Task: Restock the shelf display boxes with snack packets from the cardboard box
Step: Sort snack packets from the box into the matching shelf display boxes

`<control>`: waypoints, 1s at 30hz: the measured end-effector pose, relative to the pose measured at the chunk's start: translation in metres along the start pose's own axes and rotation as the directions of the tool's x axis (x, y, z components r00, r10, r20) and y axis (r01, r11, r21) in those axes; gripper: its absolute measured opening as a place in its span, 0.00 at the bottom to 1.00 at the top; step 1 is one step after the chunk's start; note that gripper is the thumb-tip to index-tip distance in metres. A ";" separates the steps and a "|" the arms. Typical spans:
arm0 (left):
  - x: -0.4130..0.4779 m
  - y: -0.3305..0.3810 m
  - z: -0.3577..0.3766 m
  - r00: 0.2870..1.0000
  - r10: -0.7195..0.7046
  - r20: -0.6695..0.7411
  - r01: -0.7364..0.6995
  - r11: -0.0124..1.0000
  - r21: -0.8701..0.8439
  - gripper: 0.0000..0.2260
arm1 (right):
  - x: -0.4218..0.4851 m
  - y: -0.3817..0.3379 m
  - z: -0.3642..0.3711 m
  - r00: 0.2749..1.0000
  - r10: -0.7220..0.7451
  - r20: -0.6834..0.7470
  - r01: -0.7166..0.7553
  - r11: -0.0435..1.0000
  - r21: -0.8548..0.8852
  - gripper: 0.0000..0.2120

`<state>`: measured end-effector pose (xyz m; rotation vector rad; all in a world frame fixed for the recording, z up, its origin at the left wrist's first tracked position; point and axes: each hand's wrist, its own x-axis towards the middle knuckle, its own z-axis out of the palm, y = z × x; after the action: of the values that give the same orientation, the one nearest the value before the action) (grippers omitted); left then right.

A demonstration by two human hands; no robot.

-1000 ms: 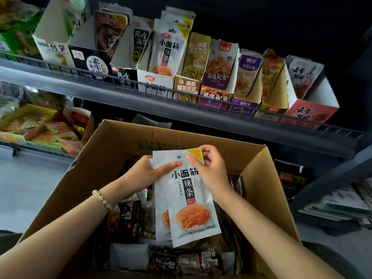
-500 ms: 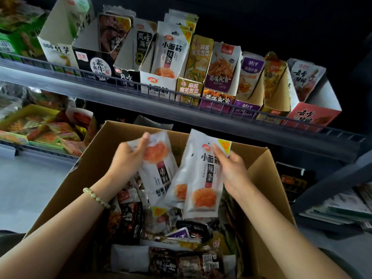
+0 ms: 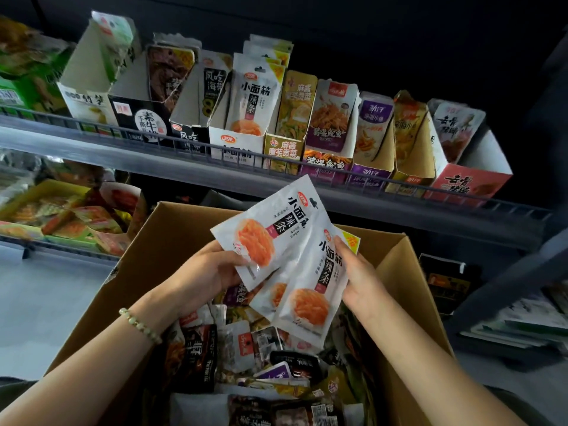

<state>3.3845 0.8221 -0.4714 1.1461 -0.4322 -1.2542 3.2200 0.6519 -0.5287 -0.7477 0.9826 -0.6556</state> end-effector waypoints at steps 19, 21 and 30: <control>0.015 -0.047 0.003 0.984 -0.092 0.151 -0.005 0.838 0.546 0.32 | -0.036 0.024 0.029 0.984 -0.177 -0.023 0.177 0.984 0.007 0.04; 0.018 -0.057 0.003 0.993 0.027 0.117 -0.091 0.803 0.589 0.28 | -0.042 0.027 0.035 0.966 -0.252 0.062 0.256 0.965 -0.056 0.07; 0.020 -0.111 -0.041 0.986 -0.107 0.127 0.009 0.798 0.603 0.23 | -0.009 0.040 -0.001 0.863 0.301 0.405 0.383 0.131 -0.914 0.38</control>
<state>3.3666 0.8343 -0.5893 1.6103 -0.9730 -1.3018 3.2213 0.6823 -0.5568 -2.1000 0.7736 0.3805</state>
